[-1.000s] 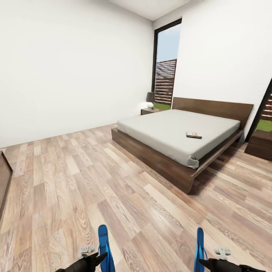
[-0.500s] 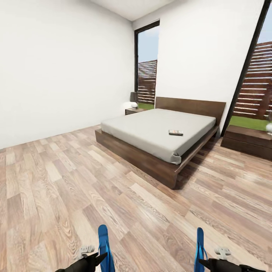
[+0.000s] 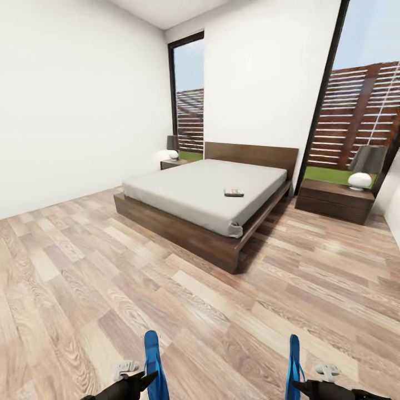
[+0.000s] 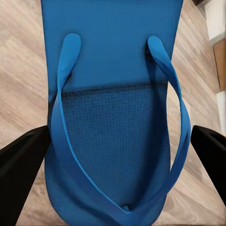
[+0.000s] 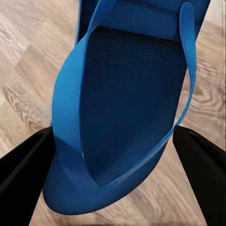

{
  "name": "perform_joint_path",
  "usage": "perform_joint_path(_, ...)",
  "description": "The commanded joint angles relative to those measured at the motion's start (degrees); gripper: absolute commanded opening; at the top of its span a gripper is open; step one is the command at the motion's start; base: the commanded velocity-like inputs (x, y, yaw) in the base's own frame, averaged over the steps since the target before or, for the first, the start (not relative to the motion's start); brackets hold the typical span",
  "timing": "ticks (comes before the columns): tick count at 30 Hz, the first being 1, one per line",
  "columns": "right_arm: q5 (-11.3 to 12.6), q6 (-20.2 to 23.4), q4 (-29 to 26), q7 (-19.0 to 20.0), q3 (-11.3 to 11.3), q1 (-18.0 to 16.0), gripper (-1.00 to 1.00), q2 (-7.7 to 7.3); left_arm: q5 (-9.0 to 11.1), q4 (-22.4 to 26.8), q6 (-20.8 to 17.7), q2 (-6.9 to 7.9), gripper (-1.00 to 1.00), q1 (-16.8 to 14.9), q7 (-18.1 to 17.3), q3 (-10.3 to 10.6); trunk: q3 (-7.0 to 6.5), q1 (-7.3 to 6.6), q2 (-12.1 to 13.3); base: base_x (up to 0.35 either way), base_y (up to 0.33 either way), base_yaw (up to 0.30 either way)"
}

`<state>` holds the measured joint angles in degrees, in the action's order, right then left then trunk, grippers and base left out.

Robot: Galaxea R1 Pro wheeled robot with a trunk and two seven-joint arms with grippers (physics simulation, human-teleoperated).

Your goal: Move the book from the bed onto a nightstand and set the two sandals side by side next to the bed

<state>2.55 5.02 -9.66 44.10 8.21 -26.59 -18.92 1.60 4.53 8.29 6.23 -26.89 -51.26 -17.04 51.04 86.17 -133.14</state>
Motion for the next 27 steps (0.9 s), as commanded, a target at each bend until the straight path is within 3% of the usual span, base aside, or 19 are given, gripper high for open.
perform_joint_path(1,0.31,0.52,-0.01,0.2,0.31,-0.04,-1.0,0.01,0.16,-0.05,0.24,0.02,-1.0,-0.05,-0.15,0.08,0.05,-0.01,-0.02,0.0,0.0,-0.284)
perform_joint_path(27,0.32,0.52,-0.01,0.24,0.31,-0.04,-1.0,-0.23,0.16,-0.05,0.24,0.01,-1.0,-0.02,-0.15,0.08,0.05,-0.01,-0.02,0.0,0.0,-0.284)
